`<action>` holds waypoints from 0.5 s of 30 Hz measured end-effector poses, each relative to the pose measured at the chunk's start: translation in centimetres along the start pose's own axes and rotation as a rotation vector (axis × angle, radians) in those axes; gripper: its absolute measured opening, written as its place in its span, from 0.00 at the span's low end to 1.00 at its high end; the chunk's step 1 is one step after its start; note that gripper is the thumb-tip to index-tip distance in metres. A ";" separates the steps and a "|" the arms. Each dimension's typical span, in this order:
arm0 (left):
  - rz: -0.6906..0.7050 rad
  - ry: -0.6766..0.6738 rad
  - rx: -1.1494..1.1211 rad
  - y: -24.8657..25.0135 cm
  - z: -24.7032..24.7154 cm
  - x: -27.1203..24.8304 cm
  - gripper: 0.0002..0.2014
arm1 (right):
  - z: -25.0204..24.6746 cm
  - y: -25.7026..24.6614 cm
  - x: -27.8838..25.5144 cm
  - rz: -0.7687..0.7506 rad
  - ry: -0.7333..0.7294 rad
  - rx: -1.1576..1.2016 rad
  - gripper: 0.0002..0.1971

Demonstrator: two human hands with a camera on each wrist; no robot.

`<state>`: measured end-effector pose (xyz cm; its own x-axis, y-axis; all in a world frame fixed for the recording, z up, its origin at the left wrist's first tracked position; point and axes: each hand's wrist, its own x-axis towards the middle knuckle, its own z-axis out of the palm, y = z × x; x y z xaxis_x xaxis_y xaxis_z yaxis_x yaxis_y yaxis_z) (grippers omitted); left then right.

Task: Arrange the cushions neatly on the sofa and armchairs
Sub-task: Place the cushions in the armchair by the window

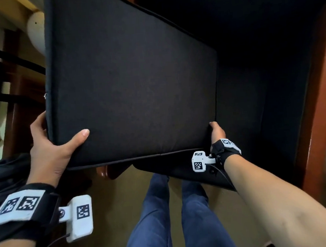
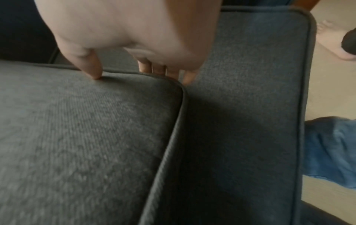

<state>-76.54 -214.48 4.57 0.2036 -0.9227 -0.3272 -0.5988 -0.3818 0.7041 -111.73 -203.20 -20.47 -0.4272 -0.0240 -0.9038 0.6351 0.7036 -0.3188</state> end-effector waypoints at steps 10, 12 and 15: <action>-0.005 -0.140 -0.026 2.2 -1.7 0.8 0.46 | -4.5 0.7 -4.2 0.056 0.028 -0.023 0.52; 0.001 -0.172 -0.011 3.1 -2.6 0.7 0.46 | -6.4 -1.1 -9.7 0.039 0.043 -0.066 0.44; -0.001 -0.241 -0.069 5.3 -4.0 0.0 0.43 | -9.7 -2.1 -14.6 0.014 0.056 -0.060 0.39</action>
<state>-76.58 -216.67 10.86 0.0087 -0.8865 -0.4626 -0.5428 -0.3927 0.7424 -113.11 -197.44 -3.83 -0.4546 0.0248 -0.8904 0.6026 0.7446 -0.2869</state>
